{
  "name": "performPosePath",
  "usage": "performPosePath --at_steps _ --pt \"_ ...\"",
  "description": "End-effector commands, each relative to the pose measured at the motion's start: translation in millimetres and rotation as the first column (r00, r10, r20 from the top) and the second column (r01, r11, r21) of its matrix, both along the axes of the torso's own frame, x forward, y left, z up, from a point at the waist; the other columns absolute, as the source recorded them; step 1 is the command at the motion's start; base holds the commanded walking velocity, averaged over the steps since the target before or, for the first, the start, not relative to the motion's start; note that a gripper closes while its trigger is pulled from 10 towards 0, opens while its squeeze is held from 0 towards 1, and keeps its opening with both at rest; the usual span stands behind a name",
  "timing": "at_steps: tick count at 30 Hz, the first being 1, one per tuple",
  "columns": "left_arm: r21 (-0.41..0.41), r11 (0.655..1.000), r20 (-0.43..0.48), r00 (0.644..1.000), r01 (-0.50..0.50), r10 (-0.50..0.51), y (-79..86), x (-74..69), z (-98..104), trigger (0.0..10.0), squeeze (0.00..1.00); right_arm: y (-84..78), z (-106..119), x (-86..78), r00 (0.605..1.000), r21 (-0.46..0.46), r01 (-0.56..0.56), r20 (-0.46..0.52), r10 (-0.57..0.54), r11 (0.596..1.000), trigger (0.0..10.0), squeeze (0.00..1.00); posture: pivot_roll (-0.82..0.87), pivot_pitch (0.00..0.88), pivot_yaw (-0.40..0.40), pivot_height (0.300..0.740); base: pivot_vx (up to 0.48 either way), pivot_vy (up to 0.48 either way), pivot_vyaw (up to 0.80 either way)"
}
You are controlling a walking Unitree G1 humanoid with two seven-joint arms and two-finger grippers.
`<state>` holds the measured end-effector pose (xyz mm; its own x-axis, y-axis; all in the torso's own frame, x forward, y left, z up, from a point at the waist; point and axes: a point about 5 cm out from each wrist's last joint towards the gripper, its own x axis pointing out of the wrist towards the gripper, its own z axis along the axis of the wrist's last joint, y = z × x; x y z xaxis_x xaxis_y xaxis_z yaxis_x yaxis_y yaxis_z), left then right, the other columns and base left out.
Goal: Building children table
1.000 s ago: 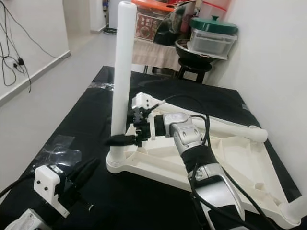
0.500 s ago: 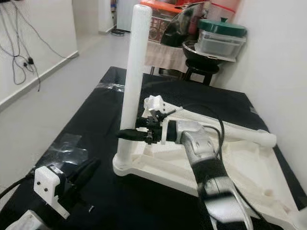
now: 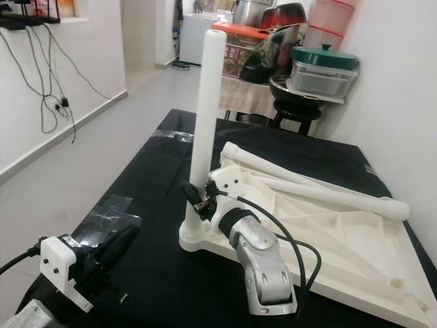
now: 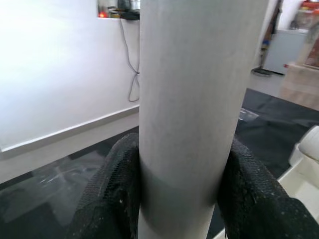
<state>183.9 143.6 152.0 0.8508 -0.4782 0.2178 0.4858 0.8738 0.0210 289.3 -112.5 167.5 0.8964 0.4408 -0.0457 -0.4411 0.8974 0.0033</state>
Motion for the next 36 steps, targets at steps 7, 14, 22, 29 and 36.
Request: performPosePath --at_steps 7,14,22,29,36 --pt "0.011 1.000 -0.016 1.000 -0.010 0.010 -0.4 0.3 -4 10.0 0.00 -28.5 -15 1.0 0.990 -0.090 0.026 -0.137 -0.038 0.996 10.0 1.00 0.00 0.004 -0.129 0.740 0.000 0.000 0.00" --pt "0.014 1.000 -0.019 1.000 -0.001 0.001 -2.7 0.9 -5 10.0 0.00 -39.8 28 13.0 0.788 -0.080 -0.615 -0.025 0.615 0.785 10.0 0.00 0.03 0.000 -0.138 0.740 0.000 0.000 0.00" --pt "0.016 1.000 -0.013 1.000 -0.014 0.014 -4.2 0.4 -6 10.0 0.00 -31.5 27 34.6 0.648 -0.050 -0.762 -0.087 0.757 0.646 10.0 0.00 0.05 0.000 -0.148 0.740 0.000 0.000 0.00" --pt "0.019 1.000 -0.013 1.000 -0.013 0.013 -5.2 1.4 -6 10.0 0.00 -27.7 26 50.6 0.595 0.004 -0.801 -0.108 0.797 0.599 7.5 0.00 0.06 0.000 -0.151 0.740 0.000 0.000 0.00" --pt "0.018 1.000 -0.010 1.000 -0.018 0.019 -5.9 2.2 -6 10.0 0.00 -37.5 21 59.8 0.602 0.056 -0.791 -0.105 0.791 0.610 0.0 0.00 0.06 0.000 -0.152 0.740 0.000 0.000 0.00"
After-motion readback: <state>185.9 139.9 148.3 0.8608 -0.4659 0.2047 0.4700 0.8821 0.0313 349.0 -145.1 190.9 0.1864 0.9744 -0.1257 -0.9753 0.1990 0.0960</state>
